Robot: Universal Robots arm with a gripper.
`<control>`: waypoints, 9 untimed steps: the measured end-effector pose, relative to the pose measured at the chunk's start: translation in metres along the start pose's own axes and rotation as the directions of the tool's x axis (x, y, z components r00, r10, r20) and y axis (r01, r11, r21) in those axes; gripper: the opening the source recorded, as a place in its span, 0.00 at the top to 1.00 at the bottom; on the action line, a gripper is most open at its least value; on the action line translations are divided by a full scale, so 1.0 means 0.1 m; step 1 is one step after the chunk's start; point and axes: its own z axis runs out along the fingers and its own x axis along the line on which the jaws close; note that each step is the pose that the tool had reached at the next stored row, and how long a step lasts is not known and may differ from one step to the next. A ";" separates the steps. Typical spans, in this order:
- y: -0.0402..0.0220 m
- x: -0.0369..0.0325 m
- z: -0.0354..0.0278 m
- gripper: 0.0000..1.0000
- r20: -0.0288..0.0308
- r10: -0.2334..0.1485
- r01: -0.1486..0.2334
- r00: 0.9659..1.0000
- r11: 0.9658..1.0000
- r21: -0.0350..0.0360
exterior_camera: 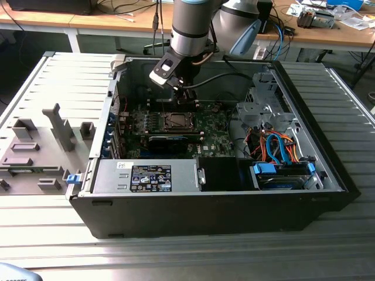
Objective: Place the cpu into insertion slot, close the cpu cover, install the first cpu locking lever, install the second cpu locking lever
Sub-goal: 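Install the first cpu locking lever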
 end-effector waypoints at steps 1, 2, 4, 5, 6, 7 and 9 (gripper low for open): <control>0.000 0.000 0.000 0.89 0.000 -0.001 0.001 1.000 1.000 0.000; 0.000 0.000 0.000 0.89 0.000 -0.002 0.002 1.000 1.000 0.000; 0.000 0.000 0.000 0.89 0.000 -0.004 0.004 1.000 1.000 0.000; 0.000 0.000 0.000 0.89 0.000 -0.005 0.005 1.000 1.000 0.000; 0.000 0.000 0.000 0.89 0.000 -0.006 0.006 1.000 1.000 0.000; 0.000 0.000 0.000 0.89 0.000 -0.007 0.007 1.000 1.000 0.001; 0.000 0.000 0.000 0.89 0.000 -0.009 0.009 1.000 1.000 0.001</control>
